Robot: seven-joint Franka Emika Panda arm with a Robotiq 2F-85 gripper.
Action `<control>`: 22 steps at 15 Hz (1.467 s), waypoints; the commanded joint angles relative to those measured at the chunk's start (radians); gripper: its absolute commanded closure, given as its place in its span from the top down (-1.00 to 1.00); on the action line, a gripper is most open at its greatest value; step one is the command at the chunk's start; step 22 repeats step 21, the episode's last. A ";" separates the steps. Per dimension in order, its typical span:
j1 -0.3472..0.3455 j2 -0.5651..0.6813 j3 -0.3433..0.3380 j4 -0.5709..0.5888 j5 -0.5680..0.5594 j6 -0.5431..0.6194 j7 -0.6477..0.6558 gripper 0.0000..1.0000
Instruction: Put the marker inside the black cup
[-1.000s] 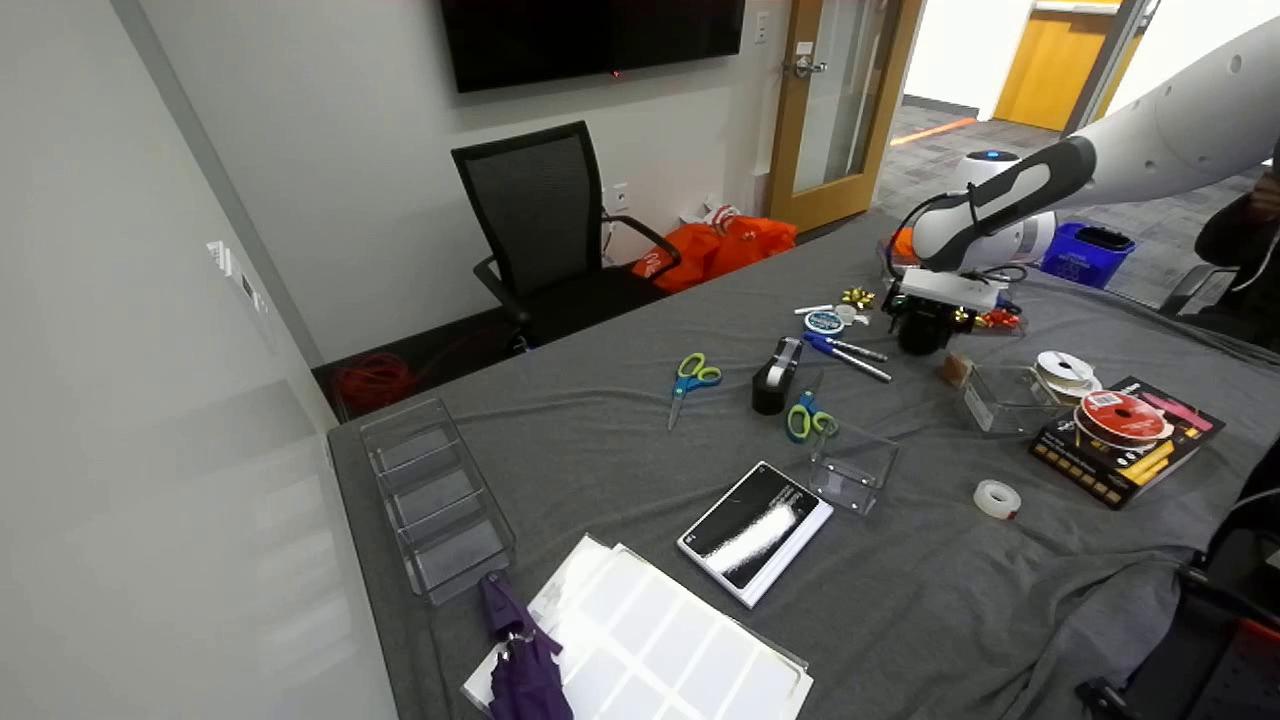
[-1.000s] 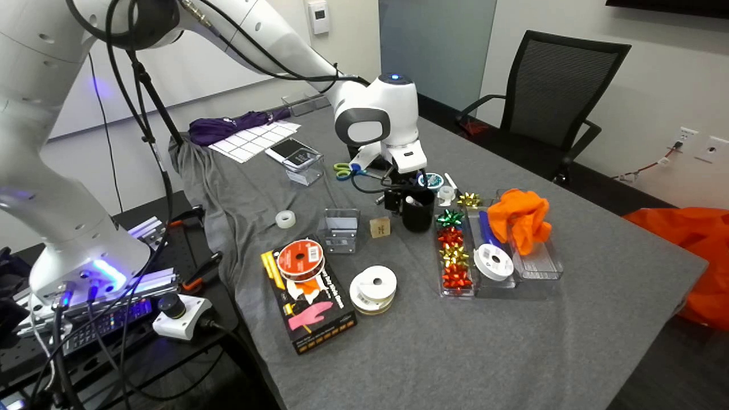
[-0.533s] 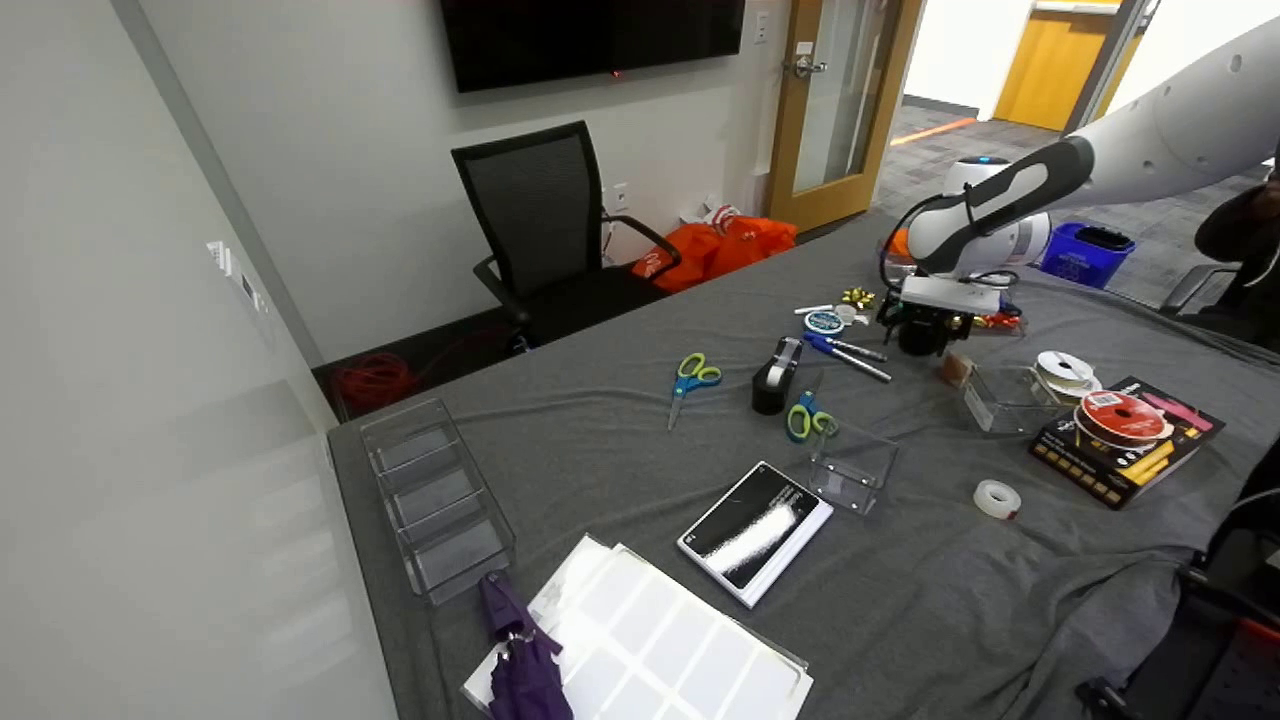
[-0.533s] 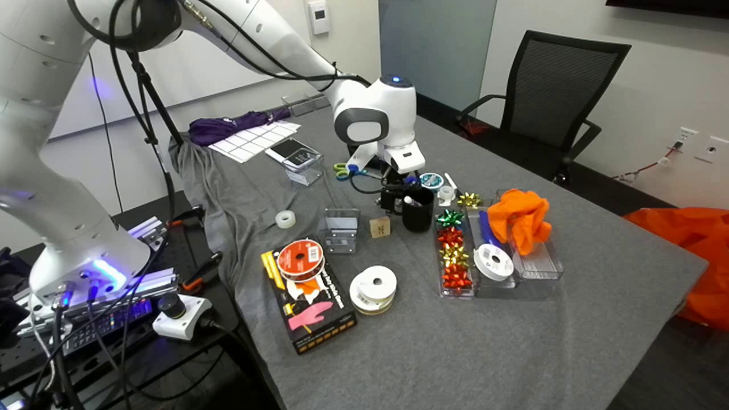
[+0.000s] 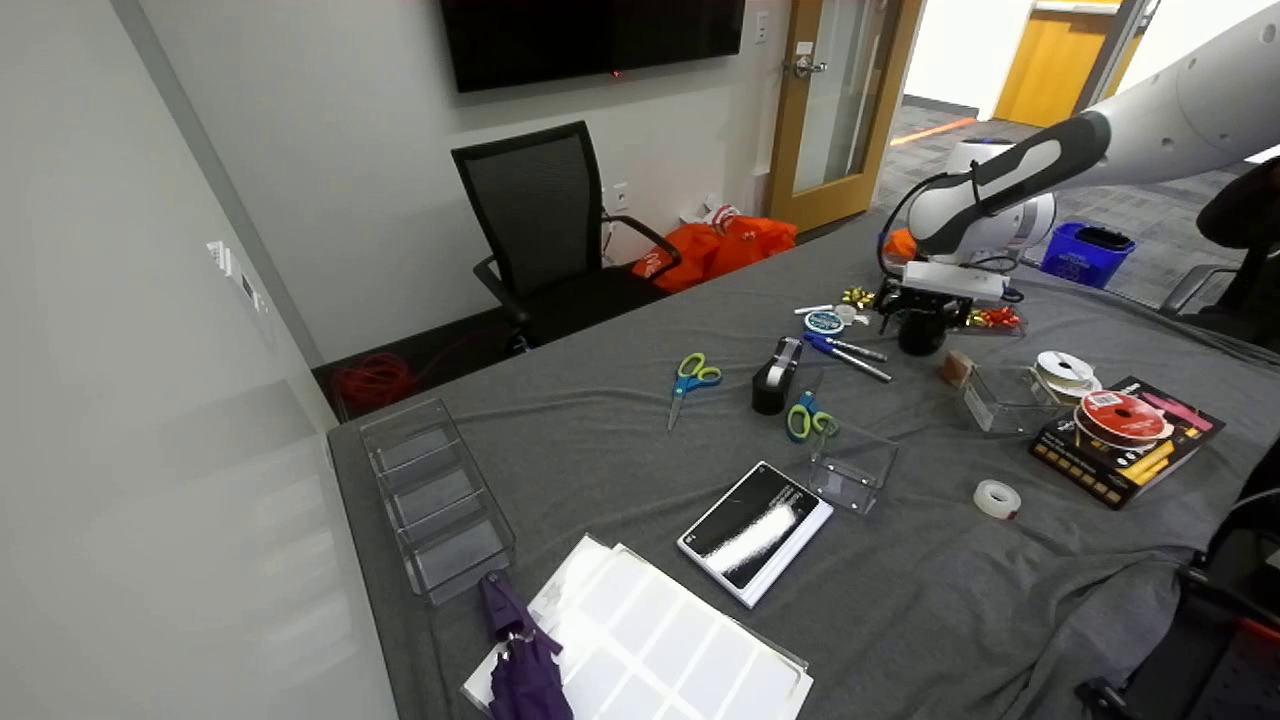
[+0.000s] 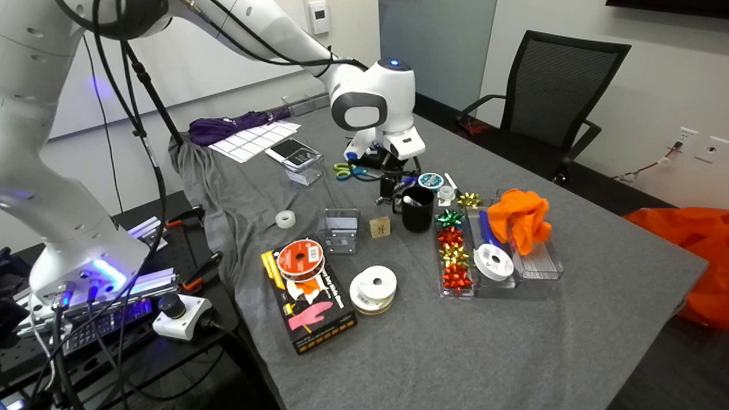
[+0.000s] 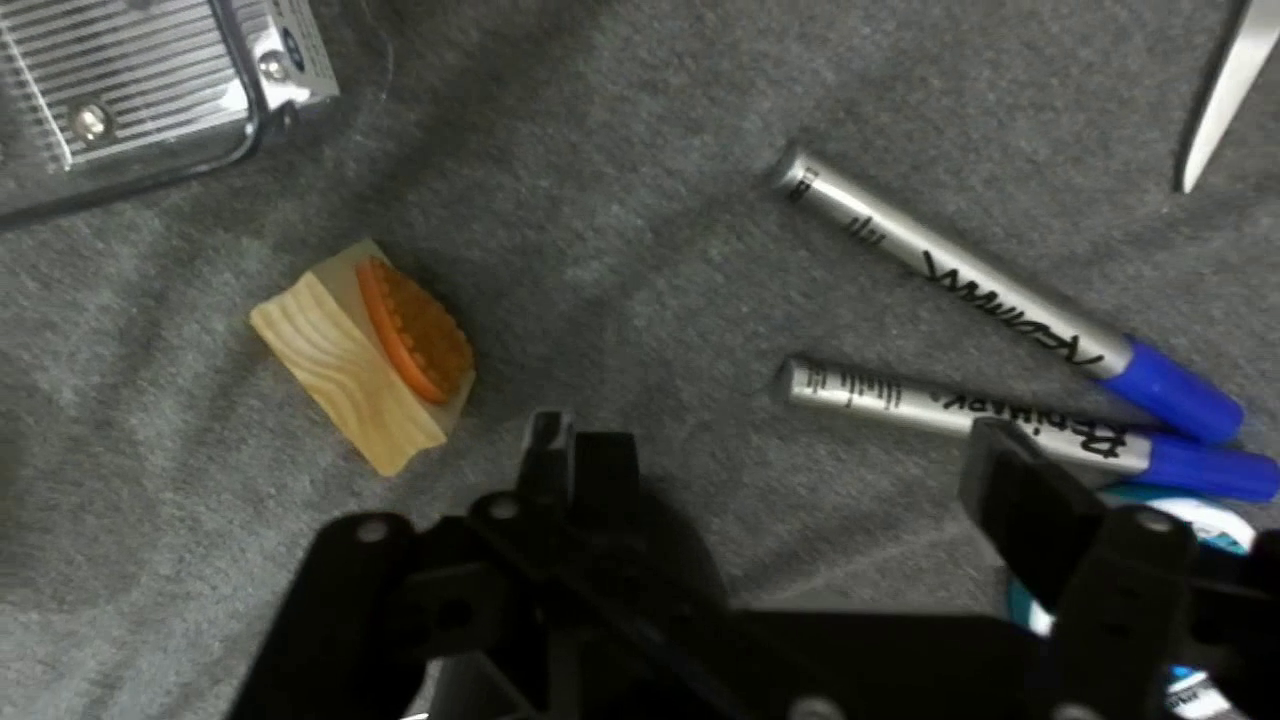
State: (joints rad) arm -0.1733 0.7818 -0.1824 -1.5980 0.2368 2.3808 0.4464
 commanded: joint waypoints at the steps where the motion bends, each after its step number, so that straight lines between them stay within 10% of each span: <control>1: -0.010 -0.095 0.009 -0.083 0.006 -0.036 -0.040 1.00; 22: -0.083 -0.228 0.019 -0.165 0.044 -0.077 -0.227 1.00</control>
